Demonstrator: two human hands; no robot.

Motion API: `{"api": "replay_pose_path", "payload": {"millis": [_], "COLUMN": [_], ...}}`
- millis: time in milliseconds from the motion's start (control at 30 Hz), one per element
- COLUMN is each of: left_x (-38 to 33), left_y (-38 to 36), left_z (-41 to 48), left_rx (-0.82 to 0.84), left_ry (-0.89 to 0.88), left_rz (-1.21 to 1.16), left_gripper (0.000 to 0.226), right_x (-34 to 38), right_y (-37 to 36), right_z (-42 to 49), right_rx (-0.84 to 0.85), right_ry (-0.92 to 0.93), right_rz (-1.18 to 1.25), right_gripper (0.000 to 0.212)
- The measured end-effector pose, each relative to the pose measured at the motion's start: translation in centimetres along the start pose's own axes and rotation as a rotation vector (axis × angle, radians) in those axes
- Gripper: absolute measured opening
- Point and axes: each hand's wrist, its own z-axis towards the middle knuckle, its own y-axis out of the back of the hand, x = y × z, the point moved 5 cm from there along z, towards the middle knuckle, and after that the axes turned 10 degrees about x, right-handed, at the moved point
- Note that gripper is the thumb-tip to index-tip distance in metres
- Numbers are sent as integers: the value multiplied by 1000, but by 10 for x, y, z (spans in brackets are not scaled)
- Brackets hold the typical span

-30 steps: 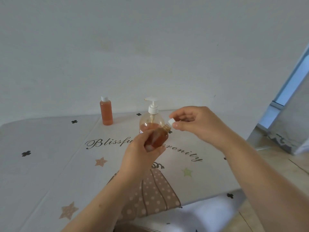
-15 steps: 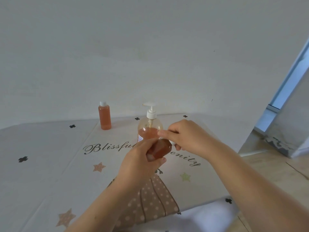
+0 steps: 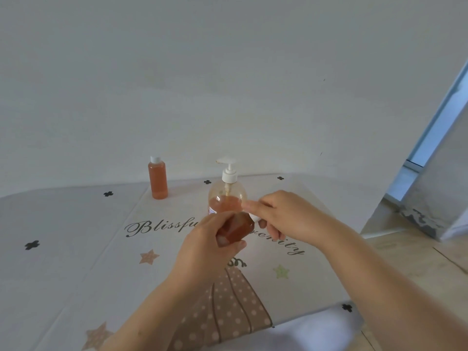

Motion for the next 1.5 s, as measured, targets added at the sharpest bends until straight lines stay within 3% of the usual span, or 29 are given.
{"api": "replay_pose_path", "payload": {"millis": [133, 267, 433, 633, 767, 900, 1133, 1233, 1333, 1400, 1500], "left_x": [-2, -5, 0, 0, -1, -6, -2, -1, 9, 21, 34], "left_y": [7, 15, 15, 20, 14, 13, 17, 20, 28, 37, 51], "left_z": [1, 1, -3, -1, -4, -6, -9, -9, -5, -3, -4], "left_rx": [-9, -23, -14, 174, 237, 160, -22, -9, 57, 85, 105], "left_ry": [19, 17, 18, 67, 86, 70, -17, -18, 70, 172, 264], "left_rz": [-14, -6, 31, -184, -290, -105, 257, 283, 123, -111, -393], "left_gripper": [36, 49, 43, 27, 15, 22, 30, 39, 45, 45, 40], "right_x": [3, 11, 10, 18, 25, 21, 18, 16, 21, 31, 37], "right_y": [1, 2, -4, -4, -7, -16, -26, -30, -31, -32, -37], "right_z": [-1, 0, 3, -1, 1, 5, 17, 22, 23, 23, 29], "right_rx": [48, 28, -2, 35, -102, -265, -236, -193, -151, -124, -52], "right_ry": [58, 175, 100, 155, 145, 69, -34, -59, -10, 89, 168], "right_rz": [70, 117, -31, 20, -110, -134, -73, -16, 208, 317, 474], "right_gripper": [34, 13, 37, 28, 37, 47, 50, 47, 52, 35, 32]}}
